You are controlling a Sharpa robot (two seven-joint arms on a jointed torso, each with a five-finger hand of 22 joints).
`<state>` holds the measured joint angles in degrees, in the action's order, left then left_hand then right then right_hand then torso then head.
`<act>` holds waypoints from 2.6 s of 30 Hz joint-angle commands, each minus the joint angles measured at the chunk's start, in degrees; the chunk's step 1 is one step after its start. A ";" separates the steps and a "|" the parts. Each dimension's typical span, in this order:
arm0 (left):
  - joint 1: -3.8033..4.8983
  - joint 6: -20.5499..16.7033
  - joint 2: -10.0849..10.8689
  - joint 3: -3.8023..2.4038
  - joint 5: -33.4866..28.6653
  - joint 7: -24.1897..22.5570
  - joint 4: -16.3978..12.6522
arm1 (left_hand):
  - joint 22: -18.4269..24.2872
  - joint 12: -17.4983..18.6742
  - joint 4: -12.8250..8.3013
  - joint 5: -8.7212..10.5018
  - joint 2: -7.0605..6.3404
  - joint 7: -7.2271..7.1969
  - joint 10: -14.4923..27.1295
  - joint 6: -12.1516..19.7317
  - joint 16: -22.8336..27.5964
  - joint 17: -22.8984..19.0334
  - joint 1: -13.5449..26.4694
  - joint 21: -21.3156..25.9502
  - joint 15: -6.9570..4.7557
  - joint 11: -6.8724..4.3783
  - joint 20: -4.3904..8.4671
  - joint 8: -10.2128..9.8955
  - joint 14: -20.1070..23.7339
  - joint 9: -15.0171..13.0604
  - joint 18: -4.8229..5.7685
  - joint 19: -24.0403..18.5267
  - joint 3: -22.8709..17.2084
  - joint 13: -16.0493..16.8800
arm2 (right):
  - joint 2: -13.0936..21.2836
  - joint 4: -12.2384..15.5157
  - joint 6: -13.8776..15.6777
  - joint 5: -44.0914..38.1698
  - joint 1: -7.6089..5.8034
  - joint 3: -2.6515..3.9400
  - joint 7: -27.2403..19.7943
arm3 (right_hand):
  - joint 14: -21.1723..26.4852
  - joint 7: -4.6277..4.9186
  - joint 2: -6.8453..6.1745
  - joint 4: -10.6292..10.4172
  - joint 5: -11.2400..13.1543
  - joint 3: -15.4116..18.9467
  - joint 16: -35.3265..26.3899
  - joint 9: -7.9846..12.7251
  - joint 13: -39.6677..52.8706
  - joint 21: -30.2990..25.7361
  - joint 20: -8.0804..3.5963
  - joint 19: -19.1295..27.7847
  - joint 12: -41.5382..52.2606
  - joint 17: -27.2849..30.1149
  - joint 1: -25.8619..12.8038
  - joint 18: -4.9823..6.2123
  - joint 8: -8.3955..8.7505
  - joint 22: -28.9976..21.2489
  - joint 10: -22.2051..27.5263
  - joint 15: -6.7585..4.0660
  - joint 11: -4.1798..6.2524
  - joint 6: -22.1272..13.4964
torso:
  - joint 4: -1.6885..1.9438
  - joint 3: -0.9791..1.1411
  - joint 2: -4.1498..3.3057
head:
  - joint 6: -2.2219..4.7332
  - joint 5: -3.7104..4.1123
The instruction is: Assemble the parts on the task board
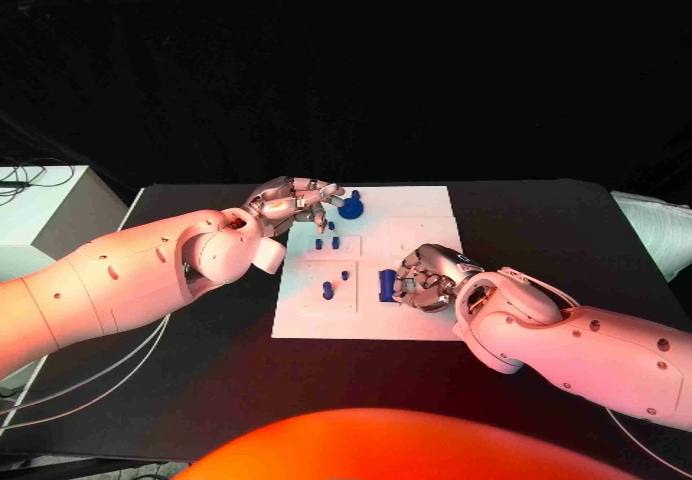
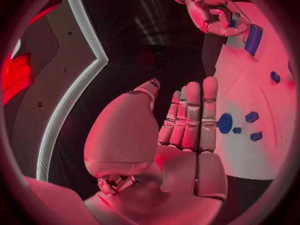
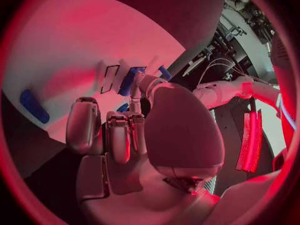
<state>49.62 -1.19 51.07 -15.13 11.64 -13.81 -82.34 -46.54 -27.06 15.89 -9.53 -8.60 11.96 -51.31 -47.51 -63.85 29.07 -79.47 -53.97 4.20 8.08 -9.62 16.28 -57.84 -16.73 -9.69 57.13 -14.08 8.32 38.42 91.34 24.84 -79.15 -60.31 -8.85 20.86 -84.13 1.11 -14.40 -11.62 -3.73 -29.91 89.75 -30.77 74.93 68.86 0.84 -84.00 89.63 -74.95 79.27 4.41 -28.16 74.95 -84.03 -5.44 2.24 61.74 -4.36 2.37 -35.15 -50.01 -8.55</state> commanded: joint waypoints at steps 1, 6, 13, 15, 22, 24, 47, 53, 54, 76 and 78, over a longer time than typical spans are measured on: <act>0.00 0.92 -0.05 -0.05 0.10 -0.29 -0.08 | -0.01 -0.27 0.13 0.26 0.30 -0.10 0.29 0.35 0.35 0.09 -0.07 0.32 -0.04 0.08 0.03 0.34 0.42 -0.09 -0.52 -0.27 0.24 0.06 | 0.35 0.53 -0.78 -0.55 0.05 -0.01 -0.52 | -5.81 0.13 -0.20 -0.02 -0.02 0.19 0.14 0.06 15.07 0.02 -0.36 -0.51 0.37 -14.74 -0.52 -0.51 -0.27 4.32 -5.97 -0.45 0.42 0.33 | -0.03 0.03 0.01 | 0.01 -0.02; 0.00 0.91 -0.06 -0.05 0.10 -0.27 -0.05 | -0.01 -0.27 0.13 0.26 0.30 -0.10 0.29 0.35 0.35 0.09 -0.07 0.32 -0.04 0.08 0.03 0.34 0.42 -0.09 -0.52 -0.27 0.24 0.06 | 1.00 1.51 -0.35 0.29 0.06 -0.01 -1.36 | -5.80 0.54 -0.85 -0.45 -0.49 1.38 0.12 0.32 15.07 -0.41 -0.27 -0.41 0.37 -14.70 -2.16 -0.47 -0.03 4.20 -5.97 -0.25 0.13 -0.39 | 0.02 0.02 0.03 | 0.01 -0.08; -0.01 0.91 -0.10 -0.04 0.11 -0.27 -0.02 | -0.01 -0.27 0.13 0.26 0.30 -0.10 0.29 0.35 0.35 0.09 -0.07 0.32 -0.04 0.08 0.03 0.34 0.42 -0.09 -0.52 -0.27 0.24 0.06 | 3.36 4.01 3.30 2.15 0.04 0.02 -2.50 | -5.86 3.88 0.19 -3.49 -1.01 11.19 0.22 3.10 15.07 -0.54 1.41 -0.56 0.37 -14.98 -5.63 -0.61 5.29 4.44 -5.97 2.06 -2.71 -6.06 | -0.16 0.02 0.08 | 0.01 0.00; -0.01 0.91 -0.11 -0.04 0.11 -0.33 -0.02 | -0.01 -0.27 0.13 0.26 0.30 -0.10 0.29 0.35 0.35 0.09 -0.07 0.32 -0.04 0.08 0.03 0.34 0.42 -0.09 -0.52 -0.27 0.24 0.06 | 4.61 4.96 4.78 3.50 -0.03 0.12 -2.90 | -5.87 4.28 1.24 -4.43 -1.02 13.98 0.25 3.69 15.07 -0.62 1.85 -0.60 0.37 -15.05 -5.42 -0.55 6.50 4.50 -5.97 2.46 -3.10 -6.21 | -0.21 0.02 0.09 | 0.01 0.19; -0.06 1.53 -0.08 -0.04 0.01 -1.15 -0.02 | -0.01 -0.44 0.26 0.28 0.33 -0.11 0.41 0.45 0.38 0.14 -0.29 0.32 -0.04 0.07 0.03 0.50 0.45 -0.09 -0.52 -0.27 0.60 0.14 | 9.90 6.17 2.16 10.31 -1.99 0.66 -3.58 | -5.84 5.25 4.52 -5.03 -1.32 17.09 0.19 5.07 15.07 -1.20 2.54 -0.52 0.37 -14.90 -6.80 -0.45 9.88 4.44 -5.97 3.12 -3.94 -7.71 | -0.64 0.08 0.35 | 0.01 0.43; -0.10 1.92 -0.03 -0.04 -0.01 -1.44 -0.09 | 0.03 -0.46 0.26 0.29 0.29 -0.12 0.41 0.43 0.38 0.15 -0.31 0.35 -0.04 0.07 0.03 0.53 0.45 -0.09 -0.52 -0.30 0.66 0.15 | 11.59 6.00 0.66 11.23 -2.91 0.72 -3.35 | -5.85 5.28 4.82 -4.97 -1.15 17.20 0.21 5.15 15.07 -1.04 2.61 -0.57 0.37 -14.95 -6.88 -0.48 10.11 4.54 -5.97 3.18 -3.99 -7.64 | -0.88 0.13 0.47 | 0.01 0.57; -0.74 2.66 0.01 -0.04 -0.04 -2.23 -0.29 | -0.16 -2.95 0.62 0.91 0.61 -0.47 -1.37 0.88 0.58 0.44 0.19 0.24 -0.35 -0.40 0.21 1.25 0.49 -0.03 -0.50 -0.29 3.31 1.34 | 16.62 2.50 -2.32 0.18 -2.64 0.71 5.17 | -5.87 3.88 4.89 -5.22 -4.06 23.44 0.25 5.04 15.07 -0.08 2.12 -0.97 0.37 -15.05 -8.52 -0.61 10.16 5.39 -5.97 2.33 -2.88 -2.51 | -1.20 0.16 0.57 | 0.01 1.69; -0.78 2.94 -0.07 -0.04 0.26 -1.94 -0.29 | -0.16 -3.00 0.60 0.89 0.69 -0.48 -1.35 0.90 0.58 0.45 0.13 0.23 -0.37 -0.41 0.22 1.27 0.48 -0.02 -0.50 -0.28 3.33 1.37 | 14.64 2.29 -2.06 -0.54 -1.79 0.69 6.44 | -5.87 3.75 5.03 -5.31 -4.66 25.06 0.25 5.02 15.07 -0.35 2.00 -0.95 0.37 -15.05 -10.33 -0.58 10.26 5.35 -5.97 2.22 -2.74 -2.21 | -0.98 0.09 0.54 | 0.01 1.71; -0.78 2.98 -0.09 -0.04 0.28 -1.92 -0.29 | -0.16 -3.00 0.60 0.89 0.69 -0.48 -1.35 0.90 0.58 0.45 0.13 0.23 -0.37 -0.41 0.22 1.27 0.48 -0.02 -0.50 -0.28 3.33 1.37 | 14.32 2.20 -2.06 -0.59 -1.63 0.69 6.58 | -5.87 3.75 5.03 -5.31 -4.66 25.06 0.25 5.02 15.07 -0.35 2.00 -0.95 0.37 -15.05 -10.33 -0.58 10.26 5.35 -5.97 2.22 -2.74 -2.21 | -0.95 0.07 0.53 | 0.01 1.71; -0.81 3.04 -0.02 -0.04 0.35 -1.04 -0.17 | -0.16 -3.20 0.74 0.80 1.52 -0.42 -0.86 1.07 0.59 0.51 0.29 0.21 -0.37 -0.35 0.27 1.36 0.41 0.03 -0.48 -0.24 3.55 1.51 | 11.25 1.36 -2.04 -1.72 -0.82 0.68 7.66 | -5.87 3.25 5.57 -5.11 -4.31 25.33 0.25 4.66 15.07 -0.59 1.79 -0.94 0.37 -15.05 -9.14 -0.54 9.61 5.34 -5.97 1.91 -2.33 -1.09 | -1.10 0.03 0.63 | 0.01 1.92; -0.81 3.00 -0.02 -0.04 0.36 -0.97 -0.17 | -0.14 -3.20 0.73 0.80 1.55 -0.42 -0.82 1.08 0.59 0.52 0.29 0.22 -0.37 -0.34 0.27 1.36 0.40 0.03 -0.49 -0.24 3.56 1.52 | 11.00 1.09 -2.52 -1.83 -0.80 0.68 7.62 | -5.87 3.13 5.49 -5.00 -3.95 25.08 0.25 4.55 15.07 -0.67 1.65 -0.94 0.37 -15.05 -7.42 -0.54 9.45 5.36 -5.97 1.78 -2.20 -0.96 | -1.09 0.01 0.62 | 0.01 1.84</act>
<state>48.82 0.90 51.13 -15.13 11.86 -14.78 -82.41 -46.68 -29.90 16.76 -8.99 -7.38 11.67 -52.34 -46.79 -63.63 29.52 -79.18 -53.97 4.00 7.68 -9.62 17.31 -57.64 -16.78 -9.69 57.13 -10.83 9.77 49.51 92.55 23.49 -79.84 -61.17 -8.16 28.29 -84.12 4.14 -8.83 -16.76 -7.87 -4.82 89.75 -26.15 74.93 68.43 2.85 -83.99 89.63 -74.91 71.28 4.42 -18.38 74.90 -83.96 -3.22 -0.26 60.35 -5.45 2.39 -34.53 -50.01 -6.57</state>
